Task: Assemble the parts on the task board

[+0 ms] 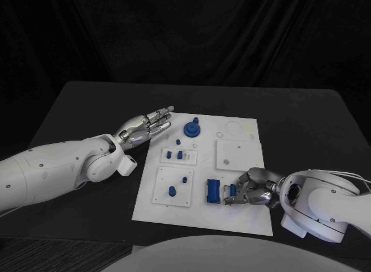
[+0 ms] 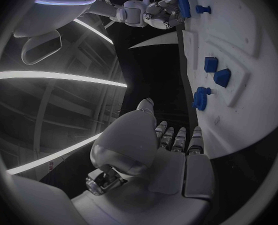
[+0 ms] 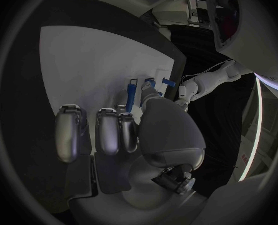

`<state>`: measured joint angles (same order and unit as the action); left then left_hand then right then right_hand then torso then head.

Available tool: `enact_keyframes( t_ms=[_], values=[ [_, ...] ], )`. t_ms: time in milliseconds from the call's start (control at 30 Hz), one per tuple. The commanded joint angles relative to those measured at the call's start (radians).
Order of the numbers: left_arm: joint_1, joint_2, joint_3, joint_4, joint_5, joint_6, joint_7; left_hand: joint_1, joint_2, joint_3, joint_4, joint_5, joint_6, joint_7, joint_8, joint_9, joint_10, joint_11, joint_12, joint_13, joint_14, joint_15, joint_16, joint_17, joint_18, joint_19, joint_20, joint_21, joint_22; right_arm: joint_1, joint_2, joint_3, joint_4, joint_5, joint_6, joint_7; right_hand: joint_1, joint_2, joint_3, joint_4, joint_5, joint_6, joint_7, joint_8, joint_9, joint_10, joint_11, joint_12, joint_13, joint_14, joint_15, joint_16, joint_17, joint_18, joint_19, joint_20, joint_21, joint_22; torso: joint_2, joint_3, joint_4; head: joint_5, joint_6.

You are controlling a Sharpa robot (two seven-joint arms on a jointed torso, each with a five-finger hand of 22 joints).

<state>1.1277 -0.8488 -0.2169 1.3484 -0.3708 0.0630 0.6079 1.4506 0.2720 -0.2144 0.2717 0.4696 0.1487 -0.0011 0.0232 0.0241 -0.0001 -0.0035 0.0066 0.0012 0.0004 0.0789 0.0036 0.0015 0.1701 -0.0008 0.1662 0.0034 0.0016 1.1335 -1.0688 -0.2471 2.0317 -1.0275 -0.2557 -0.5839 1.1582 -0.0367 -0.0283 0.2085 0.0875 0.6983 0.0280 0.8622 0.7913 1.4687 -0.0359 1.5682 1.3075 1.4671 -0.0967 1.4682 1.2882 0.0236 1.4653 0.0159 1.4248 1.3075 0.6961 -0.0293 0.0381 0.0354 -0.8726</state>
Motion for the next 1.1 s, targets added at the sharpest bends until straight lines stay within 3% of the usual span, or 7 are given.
enact_keyframes(
  t_ms=[33, 867, 1100],
  values=[
    [-0.003, 0.001, 0.001, 0.000, 0.000, 0.018, 0.002, 0.006, 0.001, 0.007, 0.000, 0.001, 0.005, 0.009, 0.006, 0.002, 0.000, -0.003, -0.007, -0.001, 0.000, 0.006, -0.004, -0.002, -0.010, 0.001, 0.007, -0.003, -0.002, -0.002, -0.001, 0.000, 0.008, -0.035, 0.000, -0.004, 0.009, 0.002, 0.001, 0.011, -0.001, -0.008, -0.001, 0.029, 0.032, 0.102, -0.008, 0.003, 0.263, 0.057, -0.007, -0.003, 0.002, 0.013, 0.047, -0.007, 0.001, 0.215, 0.000, -0.0001, 0.0000, 0.000, 0.000],
    [-0.010, -0.002, 0.001, 0.000, 0.000, 0.023, -0.008, 0.006, 0.001, 0.007, 0.001, 0.001, 0.018, 0.017, 0.010, 0.003, 0.000, 0.003, -0.007, -0.001, 0.000, 0.005, -0.004, -0.002, -0.010, 0.001, 0.008, -0.003, -0.002, -0.002, -0.001, 0.000, 0.016, -0.034, -0.022, 0.010, 0.003, 0.015, 0.002, 0.023, 0.003, -0.023, 0.000, 0.030, 0.043, 0.102, -0.007, 0.003, 0.263, 0.057, -0.007, -0.003, 0.001, 0.012, 0.048, -0.007, 0.003, 0.216, 0.001, -0.0009, 0.0015, 0.001, 0.000],
    [-0.010, -0.005, 0.001, 0.002, 0.000, 0.022, -0.006, 0.006, 0.001, 0.008, 0.001, 0.002, 0.022, 0.020, 0.011, 0.004, 0.000, 0.005, -0.007, -0.001, 0.000, 0.005, -0.004, -0.002, -0.010, 0.001, 0.008, -0.003, -0.002, -0.002, -0.026, 0.000, 0.024, -0.065, -0.091, 0.078, 0.005, 0.016, 0.003, 0.024, 0.010, -0.018, -0.001, 0.032, 0.045, 0.102, -0.008, 0.003, 0.263, 0.060, -0.007, 0.004, 0.019, 0.010, 0.053, -0.007, 0.014, 0.219, 0.000, -0.0006, 0.0009, 0.007, 0.000]
  ],
)
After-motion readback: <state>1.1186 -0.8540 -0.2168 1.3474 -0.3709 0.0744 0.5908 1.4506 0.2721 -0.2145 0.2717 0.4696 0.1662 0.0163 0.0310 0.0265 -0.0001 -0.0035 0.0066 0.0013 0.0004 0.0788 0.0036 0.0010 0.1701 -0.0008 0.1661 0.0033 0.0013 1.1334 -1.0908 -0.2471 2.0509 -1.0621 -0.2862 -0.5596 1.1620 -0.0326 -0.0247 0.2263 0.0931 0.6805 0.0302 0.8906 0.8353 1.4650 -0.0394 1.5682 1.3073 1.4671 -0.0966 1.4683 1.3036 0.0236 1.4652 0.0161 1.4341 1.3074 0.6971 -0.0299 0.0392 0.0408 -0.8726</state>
